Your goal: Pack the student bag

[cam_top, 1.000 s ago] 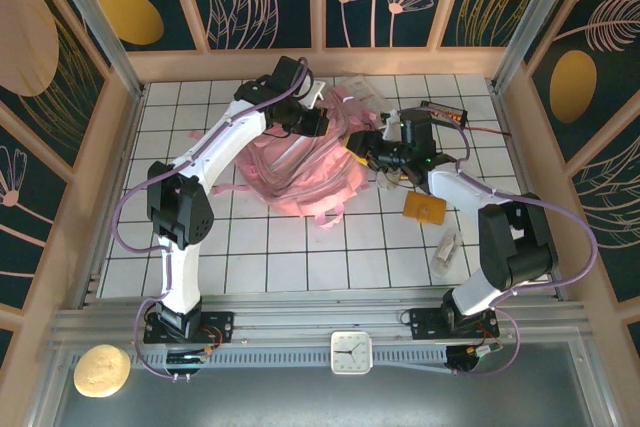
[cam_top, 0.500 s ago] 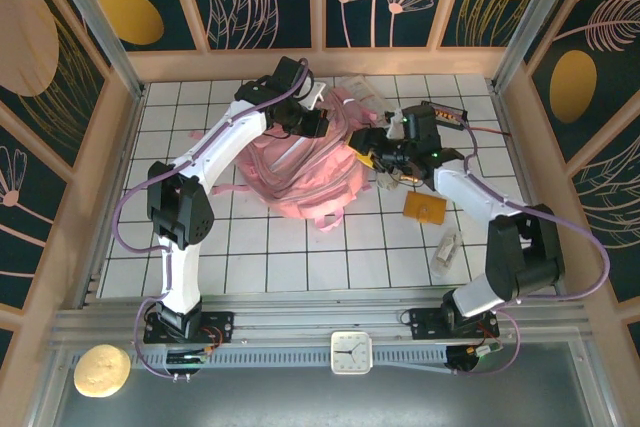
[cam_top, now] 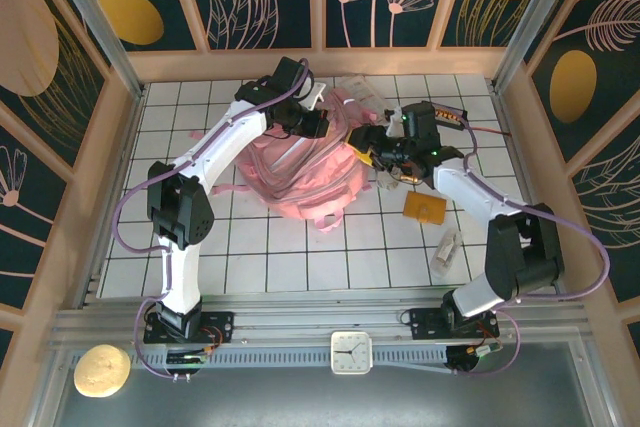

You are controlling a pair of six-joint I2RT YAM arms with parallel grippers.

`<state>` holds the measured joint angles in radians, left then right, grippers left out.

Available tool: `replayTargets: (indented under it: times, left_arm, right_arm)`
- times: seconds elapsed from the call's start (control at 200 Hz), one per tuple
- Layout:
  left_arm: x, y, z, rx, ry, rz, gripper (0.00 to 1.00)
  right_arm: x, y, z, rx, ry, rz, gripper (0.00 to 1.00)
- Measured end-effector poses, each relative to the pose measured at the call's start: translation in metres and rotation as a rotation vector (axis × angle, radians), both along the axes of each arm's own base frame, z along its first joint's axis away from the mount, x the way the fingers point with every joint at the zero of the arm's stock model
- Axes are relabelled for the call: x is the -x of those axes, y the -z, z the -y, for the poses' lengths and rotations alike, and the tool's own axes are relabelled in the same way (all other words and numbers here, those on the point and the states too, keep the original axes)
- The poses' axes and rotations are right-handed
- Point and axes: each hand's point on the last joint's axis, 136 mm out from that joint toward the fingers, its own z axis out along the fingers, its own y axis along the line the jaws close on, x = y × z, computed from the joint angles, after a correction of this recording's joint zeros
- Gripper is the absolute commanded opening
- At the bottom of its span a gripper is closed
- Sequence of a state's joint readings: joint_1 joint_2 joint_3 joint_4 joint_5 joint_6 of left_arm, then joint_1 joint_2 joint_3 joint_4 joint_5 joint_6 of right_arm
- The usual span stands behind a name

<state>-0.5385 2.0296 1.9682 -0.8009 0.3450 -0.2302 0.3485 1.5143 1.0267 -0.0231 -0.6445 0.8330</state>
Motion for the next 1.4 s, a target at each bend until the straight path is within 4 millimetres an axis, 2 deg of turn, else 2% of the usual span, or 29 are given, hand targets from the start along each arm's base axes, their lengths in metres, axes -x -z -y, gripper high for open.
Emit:
replayTargets:
  times: [0.12,0.42,0.656,1.126,1.281,1.396]
  left_arm:
    - [0.002,0.002,0.000,0.002,0.005,-0.009,0.00]
    - [0.005,0.004,0.000,0.005,0.008,-0.013,0.00]
    - [0.004,0.004,-0.001,0.005,0.006,-0.013,0.00]
    - [0.004,0.004,-0.001,0.003,0.005,-0.012,0.00]
    - [0.004,0.004,-0.002,0.002,0.004,-0.012,0.00]
    - [0.004,0.004,-0.002,0.003,0.005,-0.012,0.00]
  right_arm:
    - [-0.004,0.008,-0.002,-0.002,0.004,-0.019,0.56]
    - [-0.010,0.021,-0.010,-0.010,-0.011,-0.032,0.46]
    - [-0.011,0.016,-0.013,-0.019,-0.015,-0.011,0.40]
    - [-0.009,0.009,-0.016,-0.037,-0.021,-0.005,0.39]
    - [-0.005,0.008,-0.019,-0.044,-0.027,-0.002,0.34]
    - [-0.003,0.005,-0.023,-0.055,-0.037,0.002,0.26]
